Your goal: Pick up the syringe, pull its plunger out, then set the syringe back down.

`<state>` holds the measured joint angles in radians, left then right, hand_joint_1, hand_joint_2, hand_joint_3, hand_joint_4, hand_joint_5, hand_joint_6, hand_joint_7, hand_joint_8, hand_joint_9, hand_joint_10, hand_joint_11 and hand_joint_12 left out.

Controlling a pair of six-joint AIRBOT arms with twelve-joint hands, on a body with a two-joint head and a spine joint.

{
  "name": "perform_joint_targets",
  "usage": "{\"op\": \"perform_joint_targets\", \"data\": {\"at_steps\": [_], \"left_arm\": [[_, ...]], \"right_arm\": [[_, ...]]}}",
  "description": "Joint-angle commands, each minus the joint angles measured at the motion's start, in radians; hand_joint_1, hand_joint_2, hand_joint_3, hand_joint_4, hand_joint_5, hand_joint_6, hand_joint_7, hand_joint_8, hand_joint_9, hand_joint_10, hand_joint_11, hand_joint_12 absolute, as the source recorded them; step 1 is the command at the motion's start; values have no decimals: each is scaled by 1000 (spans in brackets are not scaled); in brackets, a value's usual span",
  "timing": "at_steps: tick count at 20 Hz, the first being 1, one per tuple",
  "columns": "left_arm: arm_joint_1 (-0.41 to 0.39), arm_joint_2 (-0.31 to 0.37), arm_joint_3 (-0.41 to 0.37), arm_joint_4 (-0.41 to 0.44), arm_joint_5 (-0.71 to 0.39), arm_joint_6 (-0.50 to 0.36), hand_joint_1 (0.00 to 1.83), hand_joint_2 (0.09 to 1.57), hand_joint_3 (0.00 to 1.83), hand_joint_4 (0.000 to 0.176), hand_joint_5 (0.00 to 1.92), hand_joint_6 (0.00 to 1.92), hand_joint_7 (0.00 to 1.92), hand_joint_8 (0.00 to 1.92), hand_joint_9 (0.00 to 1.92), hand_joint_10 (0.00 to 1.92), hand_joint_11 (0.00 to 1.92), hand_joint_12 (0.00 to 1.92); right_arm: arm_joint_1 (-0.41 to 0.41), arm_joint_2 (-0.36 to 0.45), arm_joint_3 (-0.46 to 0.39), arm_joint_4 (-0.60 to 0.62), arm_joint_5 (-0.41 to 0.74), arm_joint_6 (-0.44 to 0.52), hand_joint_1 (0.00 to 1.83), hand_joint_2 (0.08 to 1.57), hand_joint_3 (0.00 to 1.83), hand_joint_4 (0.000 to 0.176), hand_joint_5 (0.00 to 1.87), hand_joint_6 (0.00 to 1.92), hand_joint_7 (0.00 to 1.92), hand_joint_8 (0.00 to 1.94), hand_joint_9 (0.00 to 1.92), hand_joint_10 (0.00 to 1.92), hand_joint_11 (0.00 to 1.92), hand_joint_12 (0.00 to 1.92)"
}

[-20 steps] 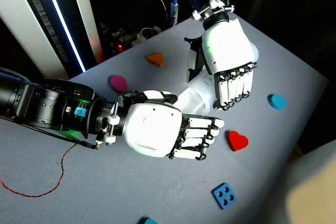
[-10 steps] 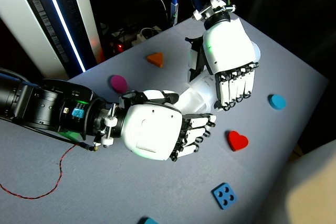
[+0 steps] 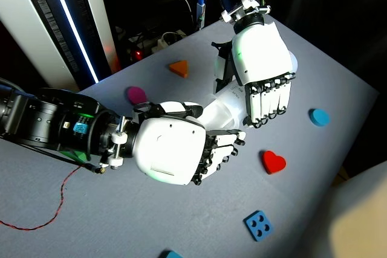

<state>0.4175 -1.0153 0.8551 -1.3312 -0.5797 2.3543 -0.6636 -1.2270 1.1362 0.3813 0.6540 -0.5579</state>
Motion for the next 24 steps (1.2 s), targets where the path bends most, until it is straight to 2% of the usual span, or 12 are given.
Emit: {"op": "perform_joint_targets", "data": {"at_steps": [1,2,3,4,5,7,10,13,14,19,21,24], "left_arm": [[-16,16,13,64,-84,13,1502,1152,0,0,673,1086,872,1156,960,1204,708,1617],[-16,17,16,64,-83,13,1501,1152,0,0,689,1070,882,1154,956,1217,689,1623],[-15,22,21,64,-82,10,1502,1153,0,0,683,1070,880,1150,954,1222,693,1626],[-15,28,26,64,-82,8,1500,1153,0,0,683,1069,876,1151,938,1221,727,1628],[-15,32,29,64,-80,8,1492,1161,0,0,705,1052,860,1165,889,1260,710,1650],[-11,41,39,64,-63,8,1498,1163,3,0,633,1124,848,1165,907,1246,753,1645],[1,65,43,64,-53,6,1498,1140,0,0,712,1030,884,1121,942,1176,809,1590],[3,76,48,64,-43,7,1492,1169,3,0,691,1064,818,1214,883,1270,713,1666],[3,80,51,64,-36,10,1498,1148,0,0,687,1074,869,1146,948,1186,778,1602],[1,90,56,65,-27,17,1496,1137,0,0,730,1029,890,1116,951,1157,800,1594],[-2,91,58,65,-17,30,1491,1161,2,0,710,1029,851,1176,863,1256,748,1655],[-2,90,57,65,-14,33,1498,1132,0,0,730,1020,897,1103,951,1154,843,1555]], "right_arm": [[15,12,-2,-23,125,-5,1284,1058,0,0,1026,746,1203,817,1119,744,919,1269],[15,19,-4,-23,131,-5,1364,1081,3,0,952,793,1150,780,986,1134,899,1266],[14,26,-5,-23,135,-4,1301,1062,0,0,1004,773,1202,787,1049,917,909,1271],[11,35,-5,-23,142,-3,1367,1083,3,0,943,803,1144,783,971,1172,899,1267],[8,42,-5,-24,145,-3,1379,1095,0,0,918,829,1120,803,946,1241,893,1282],[2,59,-7,-39,150,-3,1382,1098,0,0,912,833,1123,806,926,1267,887,1286],[0,97,-14,-77,135,-2,1379,1106,0,0,878,895,1104,842,914,1270,862,1287],[-2,118,-22,-81,132,3,1381,1102,0,0,891,879,1115,821,923,1266,858,1299],[-3,125,-24,-81,130,3,1381,1101,0,0,905,851,1116,824,918,1275,864,1305],[-22,159,-27,-81,131,10,1383,1096,0,0,915,836,1123,814,930,1254,890,1280],[-32,167,-28,-81,136,16,1382,1101,1,0,898,859,1115,828,919,1266,880,1274],[-51,175,-28,-81,148,20,1381,1107,0,0,875,891,1102,841,918,1274,871,1273]]}}
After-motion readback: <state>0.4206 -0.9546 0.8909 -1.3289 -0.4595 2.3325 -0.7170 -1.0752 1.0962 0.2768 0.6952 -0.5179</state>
